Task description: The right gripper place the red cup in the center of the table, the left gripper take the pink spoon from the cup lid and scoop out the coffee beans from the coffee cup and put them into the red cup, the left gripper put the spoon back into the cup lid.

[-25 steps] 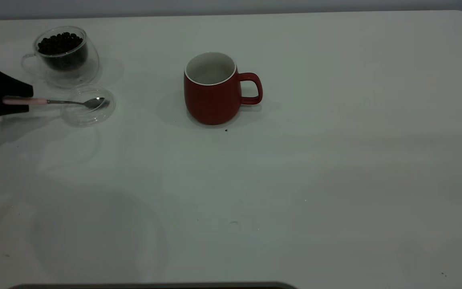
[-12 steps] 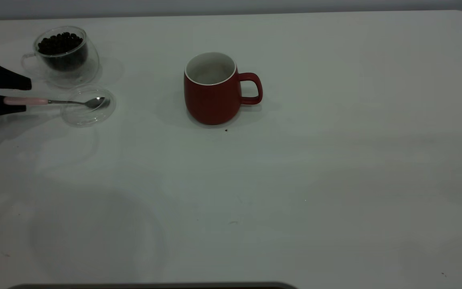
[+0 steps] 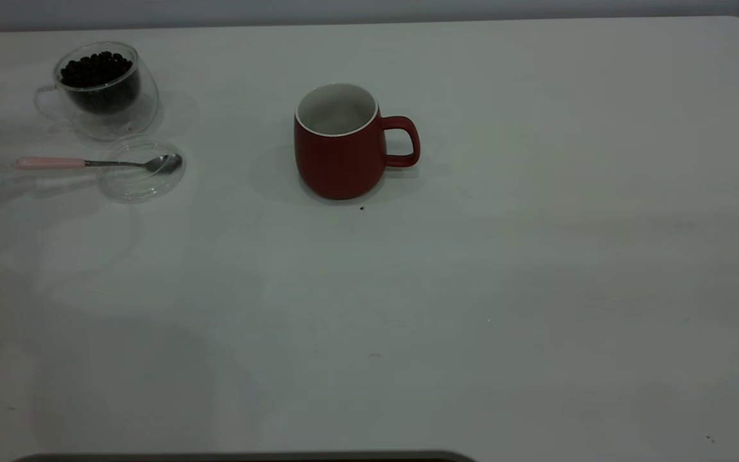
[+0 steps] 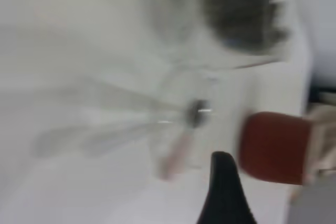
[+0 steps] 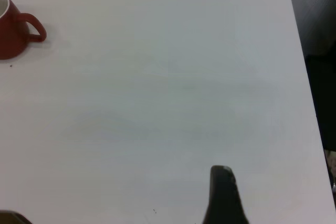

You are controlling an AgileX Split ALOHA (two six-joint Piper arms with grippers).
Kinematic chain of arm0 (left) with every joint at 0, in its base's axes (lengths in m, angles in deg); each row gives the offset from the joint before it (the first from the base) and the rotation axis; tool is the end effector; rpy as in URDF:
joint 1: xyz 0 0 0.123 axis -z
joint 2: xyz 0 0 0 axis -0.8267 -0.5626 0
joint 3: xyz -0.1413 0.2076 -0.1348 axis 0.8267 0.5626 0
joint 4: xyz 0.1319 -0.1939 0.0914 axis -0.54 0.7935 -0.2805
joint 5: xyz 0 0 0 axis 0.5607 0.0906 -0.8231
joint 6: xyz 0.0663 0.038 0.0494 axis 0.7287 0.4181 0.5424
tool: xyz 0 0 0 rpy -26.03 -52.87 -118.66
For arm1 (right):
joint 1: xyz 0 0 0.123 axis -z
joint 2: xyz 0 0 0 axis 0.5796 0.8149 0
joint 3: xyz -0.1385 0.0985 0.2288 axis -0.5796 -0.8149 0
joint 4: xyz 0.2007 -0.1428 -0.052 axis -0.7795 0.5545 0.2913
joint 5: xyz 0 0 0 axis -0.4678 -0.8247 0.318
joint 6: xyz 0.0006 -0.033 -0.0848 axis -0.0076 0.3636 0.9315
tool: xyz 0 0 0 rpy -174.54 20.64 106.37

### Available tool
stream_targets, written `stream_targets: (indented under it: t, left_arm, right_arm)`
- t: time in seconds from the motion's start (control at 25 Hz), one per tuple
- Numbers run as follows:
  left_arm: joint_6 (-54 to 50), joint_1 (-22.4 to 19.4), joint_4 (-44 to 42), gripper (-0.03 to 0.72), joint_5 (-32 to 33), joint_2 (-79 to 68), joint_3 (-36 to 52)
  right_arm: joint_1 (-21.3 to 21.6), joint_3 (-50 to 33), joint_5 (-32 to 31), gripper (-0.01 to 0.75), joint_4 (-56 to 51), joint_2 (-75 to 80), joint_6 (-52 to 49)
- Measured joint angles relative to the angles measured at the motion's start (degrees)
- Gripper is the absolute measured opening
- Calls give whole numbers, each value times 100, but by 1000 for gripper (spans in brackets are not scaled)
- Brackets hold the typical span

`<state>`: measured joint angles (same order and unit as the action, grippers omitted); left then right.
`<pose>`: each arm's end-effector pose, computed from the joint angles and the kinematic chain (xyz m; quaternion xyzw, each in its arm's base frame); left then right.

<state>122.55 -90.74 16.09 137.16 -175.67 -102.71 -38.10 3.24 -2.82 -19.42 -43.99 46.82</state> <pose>0.3753 0.1699 0.0294 -0.2246 0.8499 -0.4262 0.2136 -0.0003 0.0000 0.2642 -0.0206 0.8824 0.0110 0.4700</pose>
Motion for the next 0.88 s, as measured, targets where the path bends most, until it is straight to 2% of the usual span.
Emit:
stream_targets:
  t: [0.12,0.28,0.52,0.64,0.88]
  left_arm:
    - [-217,-151,-18,585,493,411,0]
    - [-975,-164,-310,585,602,1274,0]
    - [-1566,-142,-855,585,726,3177,19]
    - [-2199,-1,-1625,575,753,4284,45]
    - [-3812,644,-4400,525,753,6513,78]
  right_arm:
    - [0,0,0,557,0,0,0]
    - [0,0,0,557,0,0,0]
    - [0,0,0,557,0,0,0]
    - [0,0,0,557,0,0,0]
    - [0,0,0,557,0,0,0]
